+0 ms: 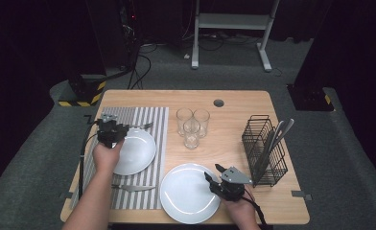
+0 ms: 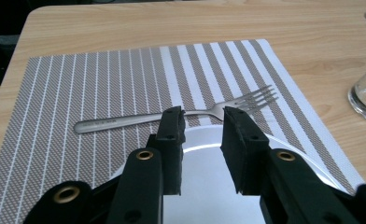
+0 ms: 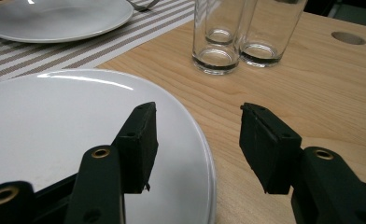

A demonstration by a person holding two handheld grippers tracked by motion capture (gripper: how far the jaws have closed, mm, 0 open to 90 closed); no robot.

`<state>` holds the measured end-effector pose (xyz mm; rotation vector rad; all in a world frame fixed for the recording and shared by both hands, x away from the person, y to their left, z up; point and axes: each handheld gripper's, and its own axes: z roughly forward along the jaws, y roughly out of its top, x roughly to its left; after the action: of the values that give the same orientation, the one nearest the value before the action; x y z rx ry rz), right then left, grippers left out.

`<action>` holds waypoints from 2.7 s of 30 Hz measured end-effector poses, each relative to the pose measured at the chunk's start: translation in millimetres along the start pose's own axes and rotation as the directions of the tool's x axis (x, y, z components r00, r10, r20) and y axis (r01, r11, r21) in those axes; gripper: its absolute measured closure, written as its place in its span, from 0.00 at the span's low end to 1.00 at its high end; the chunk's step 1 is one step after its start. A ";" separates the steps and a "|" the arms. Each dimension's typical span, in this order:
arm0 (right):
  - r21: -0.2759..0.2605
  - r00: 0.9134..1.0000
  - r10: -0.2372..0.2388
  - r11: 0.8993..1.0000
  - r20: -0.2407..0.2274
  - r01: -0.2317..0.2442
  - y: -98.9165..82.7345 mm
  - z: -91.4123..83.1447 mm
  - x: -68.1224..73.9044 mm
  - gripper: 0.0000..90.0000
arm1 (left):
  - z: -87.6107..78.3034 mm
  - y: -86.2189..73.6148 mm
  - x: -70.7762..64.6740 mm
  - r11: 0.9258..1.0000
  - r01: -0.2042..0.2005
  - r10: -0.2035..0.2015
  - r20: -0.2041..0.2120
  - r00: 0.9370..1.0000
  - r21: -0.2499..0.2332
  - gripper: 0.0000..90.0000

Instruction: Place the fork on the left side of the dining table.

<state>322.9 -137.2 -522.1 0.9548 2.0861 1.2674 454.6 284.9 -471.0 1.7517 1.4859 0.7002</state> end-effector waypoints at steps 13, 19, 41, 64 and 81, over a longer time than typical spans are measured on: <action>0.021 0.999 0.002 1.000 -0.033 -0.001 -2.1 2.9 -3.0 0.47 | -18.1 -2.3 -16.3 1.000 -0.004 0.003 -0.016 1.000 -0.024 0.69; 0.027 0.999 0.000 1.000 -0.034 0.001 -3.1 4.0 -3.6 0.47 | -18.7 -10.5 -20.4 1.000 -0.009 0.009 -0.010 1.000 -0.015 0.68; 0.034 1.000 0.001 0.999 -0.029 0.000 -3.3 3.4 -4.7 0.44 | -34.5 -31.1 -24.9 1.000 -0.013 0.015 0.080 0.997 -0.019 0.59; 0.042 0.999 0.032 0.999 -0.026 -0.031 -2.2 4.2 -9.4 0.41 | -61.1 -60.3 -30.5 0.997 -0.061 0.066 0.093 0.993 -0.053 0.52; 0.062 0.997 0.062 0.996 -0.045 -0.059 0.8 5.3 -12.8 0.29 | -86.7 -87.7 -30.3 0.995 -0.067 0.074 0.110 0.991 -0.068 0.52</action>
<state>334.9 -144.0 -522.9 1.0308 2.1582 1.2745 329.1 277.0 -488.9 1.7724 1.3177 0.6667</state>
